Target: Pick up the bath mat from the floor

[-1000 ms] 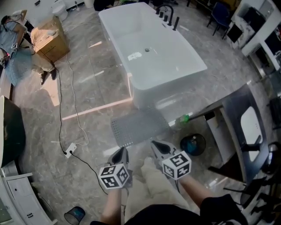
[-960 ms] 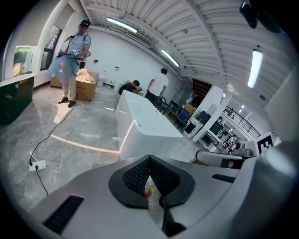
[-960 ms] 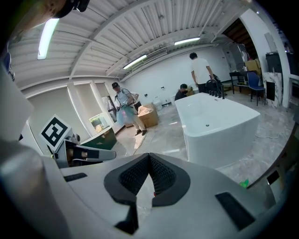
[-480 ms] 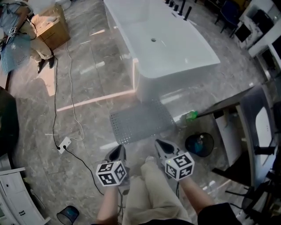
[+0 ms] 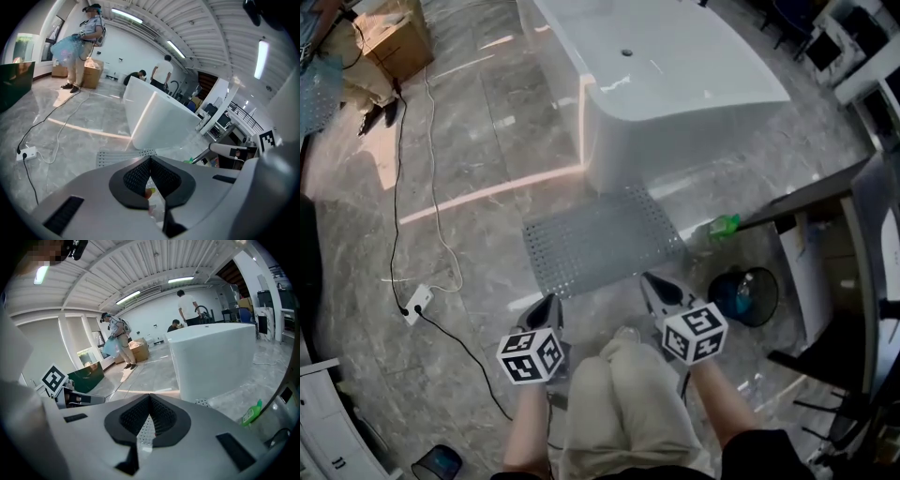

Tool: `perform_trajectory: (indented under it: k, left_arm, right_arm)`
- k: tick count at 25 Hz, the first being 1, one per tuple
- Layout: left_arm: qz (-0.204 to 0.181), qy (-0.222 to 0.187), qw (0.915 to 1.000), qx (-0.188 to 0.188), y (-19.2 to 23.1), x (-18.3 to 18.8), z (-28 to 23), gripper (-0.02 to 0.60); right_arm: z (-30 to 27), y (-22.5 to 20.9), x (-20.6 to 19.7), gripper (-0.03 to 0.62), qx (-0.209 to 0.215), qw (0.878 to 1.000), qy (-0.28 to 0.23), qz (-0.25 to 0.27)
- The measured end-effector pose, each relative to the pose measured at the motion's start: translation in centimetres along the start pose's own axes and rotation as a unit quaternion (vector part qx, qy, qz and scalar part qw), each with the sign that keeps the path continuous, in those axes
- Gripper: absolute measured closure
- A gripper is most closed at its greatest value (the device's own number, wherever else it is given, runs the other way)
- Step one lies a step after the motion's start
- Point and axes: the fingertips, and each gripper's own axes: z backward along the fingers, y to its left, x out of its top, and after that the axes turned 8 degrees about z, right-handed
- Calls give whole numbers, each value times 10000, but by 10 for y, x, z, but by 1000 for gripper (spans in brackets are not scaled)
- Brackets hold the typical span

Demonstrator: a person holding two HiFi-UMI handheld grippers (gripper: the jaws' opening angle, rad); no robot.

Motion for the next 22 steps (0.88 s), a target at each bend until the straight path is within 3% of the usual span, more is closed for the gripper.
perform_trajectory:
  k: [22]
  left_arm:
    - [-19, 12, 9998, 191, 164, -114, -179, 581]
  right_arm:
    - [-153, -76, -190, 582, -190, 9998, -81, 54]
